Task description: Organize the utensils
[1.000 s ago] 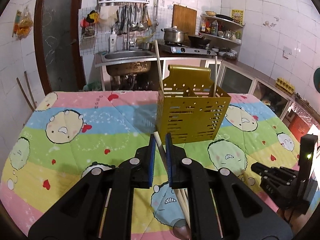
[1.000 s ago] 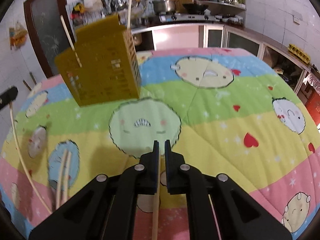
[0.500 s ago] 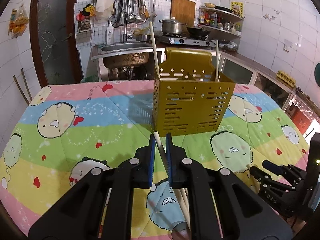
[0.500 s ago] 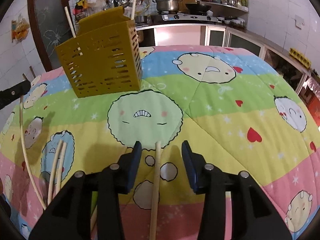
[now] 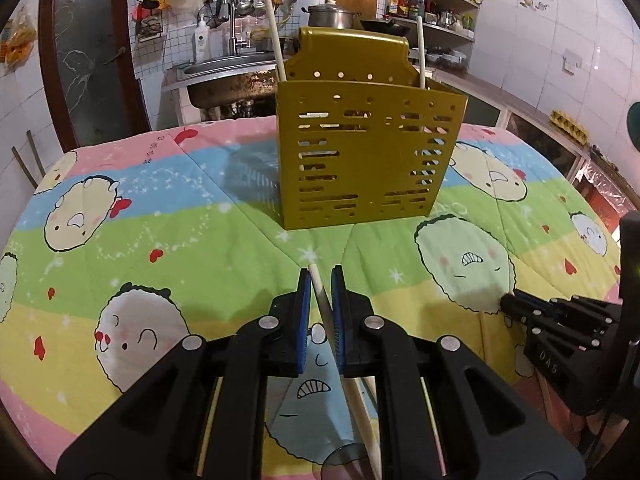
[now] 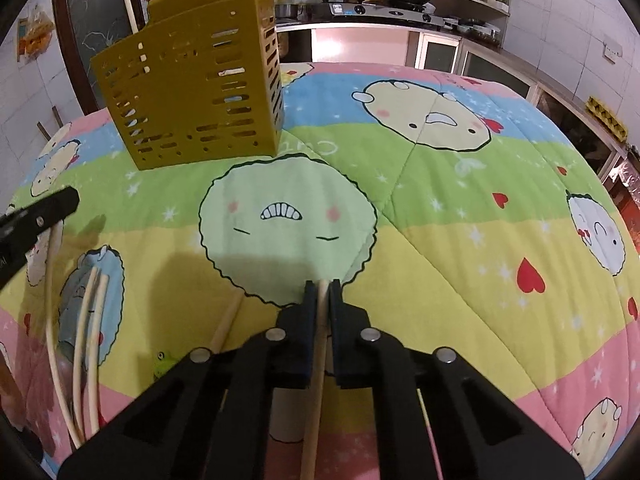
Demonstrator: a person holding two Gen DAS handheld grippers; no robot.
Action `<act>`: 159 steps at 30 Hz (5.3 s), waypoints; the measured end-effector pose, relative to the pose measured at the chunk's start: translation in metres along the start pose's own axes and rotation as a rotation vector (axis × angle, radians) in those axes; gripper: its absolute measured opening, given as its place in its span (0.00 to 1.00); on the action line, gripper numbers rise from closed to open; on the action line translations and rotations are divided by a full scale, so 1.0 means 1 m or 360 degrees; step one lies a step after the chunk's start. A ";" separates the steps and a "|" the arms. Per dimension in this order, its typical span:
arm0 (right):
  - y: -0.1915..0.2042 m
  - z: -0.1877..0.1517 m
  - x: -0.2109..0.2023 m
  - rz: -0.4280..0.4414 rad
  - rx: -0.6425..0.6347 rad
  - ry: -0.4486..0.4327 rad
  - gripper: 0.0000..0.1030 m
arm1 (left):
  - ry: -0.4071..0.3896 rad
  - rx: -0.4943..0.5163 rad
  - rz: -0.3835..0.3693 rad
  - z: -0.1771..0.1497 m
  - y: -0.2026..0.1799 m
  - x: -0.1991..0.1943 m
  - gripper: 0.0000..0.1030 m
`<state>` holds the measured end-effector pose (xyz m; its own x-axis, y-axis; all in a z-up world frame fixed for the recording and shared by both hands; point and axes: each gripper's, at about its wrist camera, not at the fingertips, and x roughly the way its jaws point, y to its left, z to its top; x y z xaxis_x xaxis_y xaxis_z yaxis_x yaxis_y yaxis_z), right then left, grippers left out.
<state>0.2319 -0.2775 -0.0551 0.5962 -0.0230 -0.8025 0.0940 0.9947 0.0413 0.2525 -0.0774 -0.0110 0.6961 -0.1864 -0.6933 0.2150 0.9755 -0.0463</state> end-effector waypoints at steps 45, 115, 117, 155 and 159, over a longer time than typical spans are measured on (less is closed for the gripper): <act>0.012 0.086 -0.132 0.0185 0.0148 -0.0998 0.06 | -0.0570 -0.0018 0.0009 0.072 0.033 -0.097 0.04; 0.017 0.182 -0.088 0.0132 0.0065 -0.0948 0.52 | -0.0568 -0.0126 0.0174 0.155 0.058 -0.065 0.81; 0.017 0.169 -0.099 0.0107 0.0049 -0.0900 0.54 | -0.0553 -0.0155 0.0190 0.144 0.065 -0.081 0.89; 0.019 -0.023 -0.018 -0.0039 0.0086 -0.0188 0.57 | 0.0211 -0.0139 0.0273 -0.068 0.048 -0.003 0.92; 0.025 -0.023 -0.015 -0.0075 0.0049 -0.0162 0.57 | 0.0223 -0.0145 0.0270 -0.069 0.047 -0.002 0.83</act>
<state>0.2070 -0.2499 -0.0554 0.6685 -0.0810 -0.7393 0.1473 0.9888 0.0249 0.2137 -0.0232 -0.0610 0.6138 -0.0069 -0.7894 0.0358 0.9992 0.0191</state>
